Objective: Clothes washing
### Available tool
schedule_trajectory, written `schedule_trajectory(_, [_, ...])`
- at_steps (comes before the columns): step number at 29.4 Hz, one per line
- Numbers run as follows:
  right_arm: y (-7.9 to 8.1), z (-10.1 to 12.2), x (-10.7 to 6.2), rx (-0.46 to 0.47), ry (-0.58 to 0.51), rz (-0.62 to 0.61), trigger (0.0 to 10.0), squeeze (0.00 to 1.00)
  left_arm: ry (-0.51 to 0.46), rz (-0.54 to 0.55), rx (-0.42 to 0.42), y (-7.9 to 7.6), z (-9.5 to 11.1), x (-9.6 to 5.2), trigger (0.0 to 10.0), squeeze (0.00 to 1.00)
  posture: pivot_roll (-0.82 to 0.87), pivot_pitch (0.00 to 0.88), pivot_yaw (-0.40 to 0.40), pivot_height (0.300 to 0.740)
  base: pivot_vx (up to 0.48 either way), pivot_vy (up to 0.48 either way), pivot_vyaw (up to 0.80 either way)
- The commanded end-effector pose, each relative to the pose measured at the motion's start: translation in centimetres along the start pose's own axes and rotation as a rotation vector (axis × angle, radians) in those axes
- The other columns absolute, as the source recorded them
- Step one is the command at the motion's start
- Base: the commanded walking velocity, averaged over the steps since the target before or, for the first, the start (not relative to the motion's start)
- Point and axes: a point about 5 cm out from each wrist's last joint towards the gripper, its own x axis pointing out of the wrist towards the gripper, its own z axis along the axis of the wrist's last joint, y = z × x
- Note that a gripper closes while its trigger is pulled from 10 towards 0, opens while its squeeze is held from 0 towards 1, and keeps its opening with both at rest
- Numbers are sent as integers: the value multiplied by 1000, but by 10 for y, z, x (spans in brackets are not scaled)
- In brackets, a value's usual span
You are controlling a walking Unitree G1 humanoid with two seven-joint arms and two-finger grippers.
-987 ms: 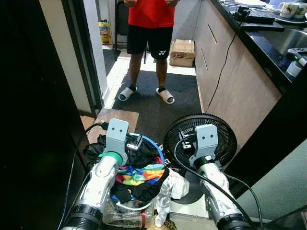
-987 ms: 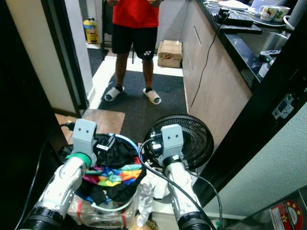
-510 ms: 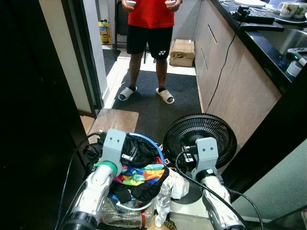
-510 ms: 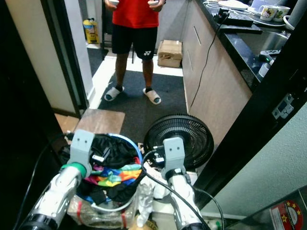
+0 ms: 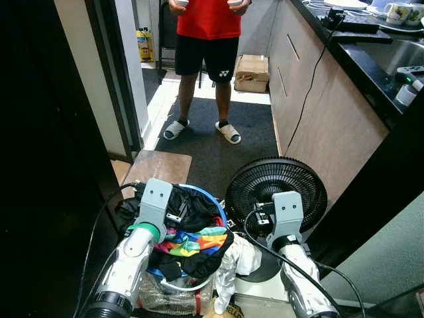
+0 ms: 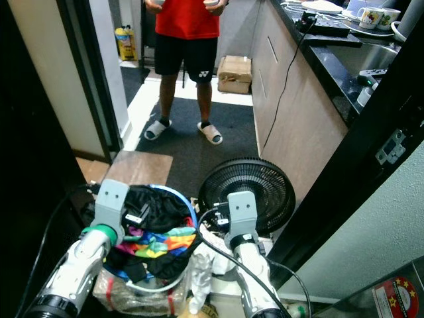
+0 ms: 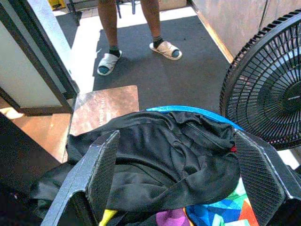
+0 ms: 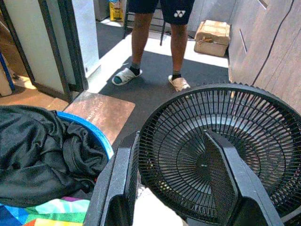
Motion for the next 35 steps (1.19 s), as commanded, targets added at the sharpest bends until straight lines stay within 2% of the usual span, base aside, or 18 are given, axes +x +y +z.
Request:
schedule_trajectory(1, [-1,1,0,-11,-7,0,10000,0,11,-6,4,-2,-4,-1,10000,0,31,0,33,740,0,0,0])
schedule_trajectory(35, [2,8,4,-4,-41,3,10000,0,2,0,-4,-3,-1,1,10000,0,33,0,31,740,0,0,0])
